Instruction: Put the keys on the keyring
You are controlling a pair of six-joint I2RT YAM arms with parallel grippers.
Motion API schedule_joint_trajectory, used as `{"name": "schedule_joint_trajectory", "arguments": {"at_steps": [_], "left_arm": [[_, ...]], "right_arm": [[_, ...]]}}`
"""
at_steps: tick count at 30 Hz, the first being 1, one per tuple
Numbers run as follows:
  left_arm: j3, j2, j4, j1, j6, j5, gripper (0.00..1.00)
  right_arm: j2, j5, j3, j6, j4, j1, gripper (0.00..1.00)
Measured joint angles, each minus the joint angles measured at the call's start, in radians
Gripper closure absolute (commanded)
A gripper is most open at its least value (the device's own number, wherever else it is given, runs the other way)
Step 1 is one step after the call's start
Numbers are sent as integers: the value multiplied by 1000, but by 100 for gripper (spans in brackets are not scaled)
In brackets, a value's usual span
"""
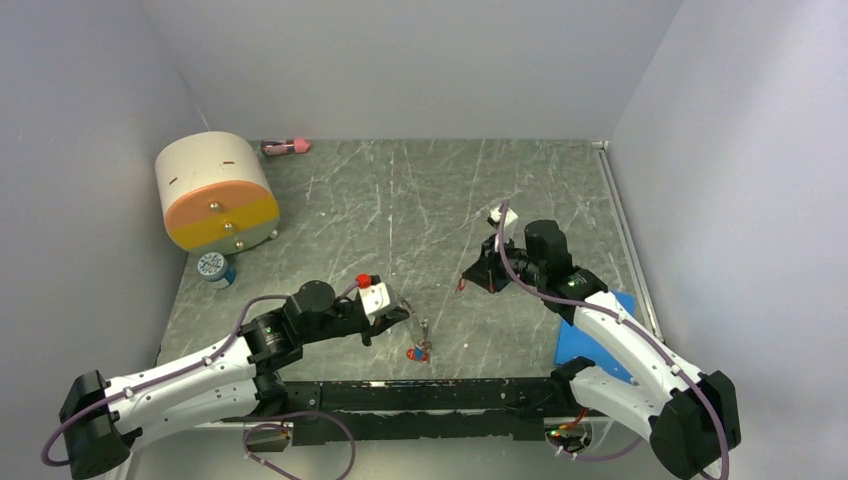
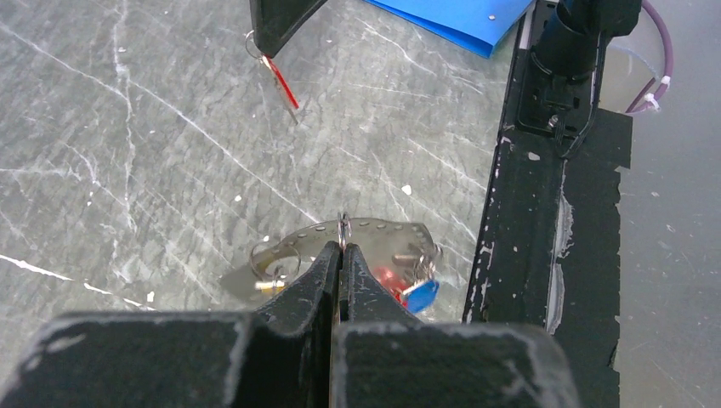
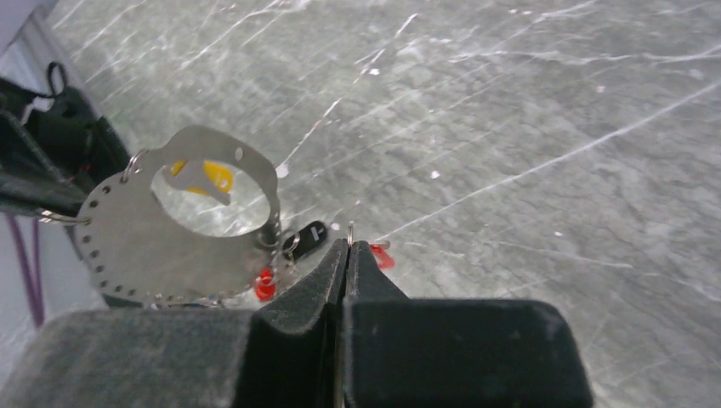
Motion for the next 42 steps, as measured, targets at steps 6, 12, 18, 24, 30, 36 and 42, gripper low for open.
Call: {"name": "schedule_joint_trajectory", "arguments": {"at_steps": [6,12,18,24,30,36,42], "left_arm": [[9,15,0,0,-3,8,97],[9,20,7,0,-12,8,97],[9,32,24,0,-16,16,98],[9,37,30,0,-17,32,98],[9,37,30,0,-16,34,97],[9,37,30,0,-17,34,98],[9,39,31,0,-21,38,97]], "right_arm": [[-5,-92,-1,-15,-25,28,100],[-48,-142,0,-36,-34,107,100],[-61,-144,7,-74,-45,248,100],[-69,-149,8,-105,-48,280,100],[-86,-163,8,-117,-47,281,100],[-83,-196,8,-123,-47,284,100],[-84,-247,8,-145,-40,296,100]]}}
